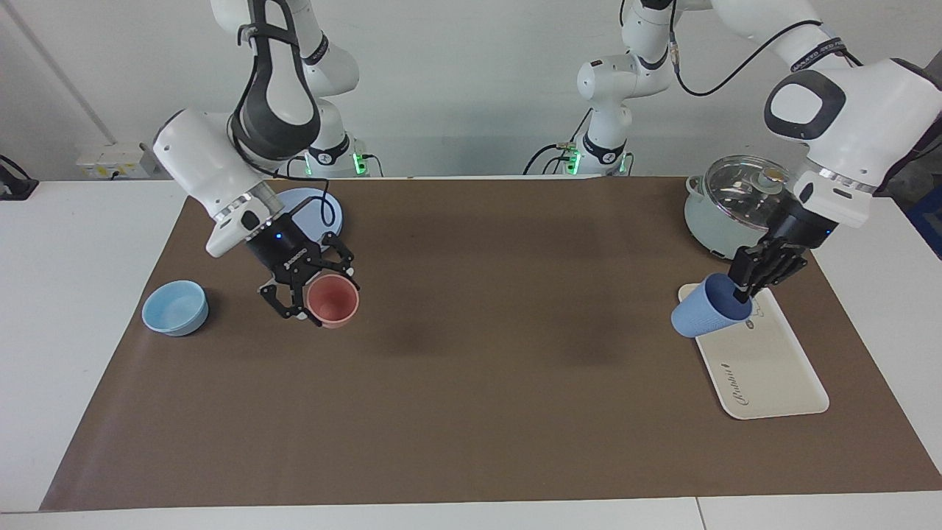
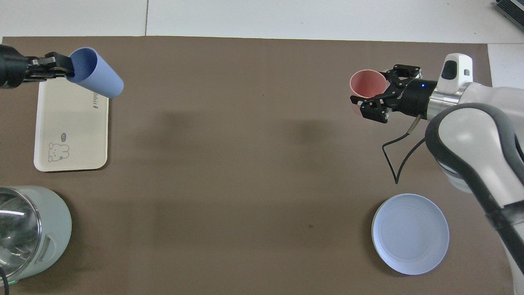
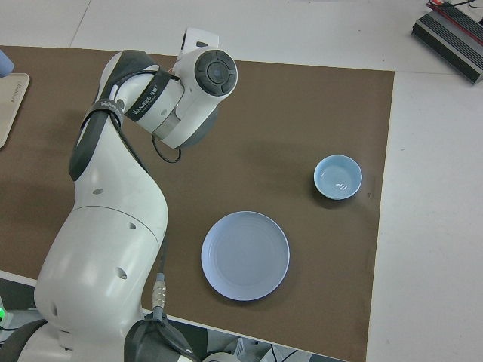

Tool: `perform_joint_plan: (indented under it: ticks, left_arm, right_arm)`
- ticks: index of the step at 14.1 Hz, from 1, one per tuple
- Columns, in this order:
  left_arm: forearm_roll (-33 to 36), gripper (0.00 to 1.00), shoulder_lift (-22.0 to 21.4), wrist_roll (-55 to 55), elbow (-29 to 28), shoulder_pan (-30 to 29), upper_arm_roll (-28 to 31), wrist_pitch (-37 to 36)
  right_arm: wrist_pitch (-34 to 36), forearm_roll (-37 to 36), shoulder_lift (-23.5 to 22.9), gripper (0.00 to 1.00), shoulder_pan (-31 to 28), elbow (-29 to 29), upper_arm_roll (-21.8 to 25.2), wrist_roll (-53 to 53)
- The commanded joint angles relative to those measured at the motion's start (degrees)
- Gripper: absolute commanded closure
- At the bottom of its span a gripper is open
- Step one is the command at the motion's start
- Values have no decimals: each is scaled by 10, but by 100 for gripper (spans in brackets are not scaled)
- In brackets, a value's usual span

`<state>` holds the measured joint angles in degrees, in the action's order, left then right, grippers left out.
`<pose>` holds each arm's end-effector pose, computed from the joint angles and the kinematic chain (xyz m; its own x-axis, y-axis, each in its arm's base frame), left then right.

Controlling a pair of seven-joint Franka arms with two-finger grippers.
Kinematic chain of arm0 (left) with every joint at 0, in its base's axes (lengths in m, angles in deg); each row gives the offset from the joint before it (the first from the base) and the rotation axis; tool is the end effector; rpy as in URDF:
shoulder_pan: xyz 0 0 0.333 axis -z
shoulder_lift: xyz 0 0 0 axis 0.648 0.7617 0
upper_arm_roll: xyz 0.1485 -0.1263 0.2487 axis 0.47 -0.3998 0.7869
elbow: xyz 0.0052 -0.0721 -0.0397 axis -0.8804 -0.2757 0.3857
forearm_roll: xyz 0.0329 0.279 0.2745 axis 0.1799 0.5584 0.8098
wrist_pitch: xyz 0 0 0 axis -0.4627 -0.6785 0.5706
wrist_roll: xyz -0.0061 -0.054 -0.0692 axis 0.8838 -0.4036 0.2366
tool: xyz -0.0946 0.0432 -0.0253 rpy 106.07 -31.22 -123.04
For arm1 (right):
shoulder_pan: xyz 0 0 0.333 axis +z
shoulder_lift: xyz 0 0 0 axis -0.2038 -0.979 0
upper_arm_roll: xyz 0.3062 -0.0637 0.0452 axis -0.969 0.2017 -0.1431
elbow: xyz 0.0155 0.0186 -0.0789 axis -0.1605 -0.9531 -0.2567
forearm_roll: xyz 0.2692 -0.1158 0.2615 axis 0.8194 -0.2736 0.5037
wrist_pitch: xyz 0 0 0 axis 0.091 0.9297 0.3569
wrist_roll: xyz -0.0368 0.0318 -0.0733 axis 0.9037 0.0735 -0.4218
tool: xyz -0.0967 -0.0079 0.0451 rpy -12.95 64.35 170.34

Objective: Place cup on tray
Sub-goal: 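Carry the cup over the tray with the left gripper while the right gripper withdraws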

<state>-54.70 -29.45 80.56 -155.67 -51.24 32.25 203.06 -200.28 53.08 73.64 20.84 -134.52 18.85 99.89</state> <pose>0.6351 0.0375 0.5435 0.9484 0.1504 0.2790 0.0595 -0.9491 0.3091 0.6185 0.0580 0.4470 0.4785 0.4627 0.7463 0.7450 -0.6638 -0.0661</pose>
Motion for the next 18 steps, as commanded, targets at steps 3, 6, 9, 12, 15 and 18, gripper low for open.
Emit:
perform_joint_plan:
  ticks: [3,6,9,12,15,18]
  left_arm:
    - [10,100,-46,-157,-127,-93,-8,90]
    - [10,100,-22,-206,-147,-118,-8,149]
    - [10,100,2,-207,-172,-118,-8,225]
    - [10,100,44,-207,-169,-113,-8,287]
    - [9,100,55,-204,-164,-111,-8,301]
    - [9,38,59,-203,-153,-110,-9,301]
  right_arm:
    - [7,202,-68,100,-49,1,-6,245]
    - [81,266,-121,100,-101,10,-6,368]
    - [154,299,-162,100,-144,18,-6,469]
    - [194,303,-174,100,-166,15,-6,503]
    - [201,302,-174,100,-171,13,-5,510]
    - [187,302,-174,1,-166,11,-5,509]
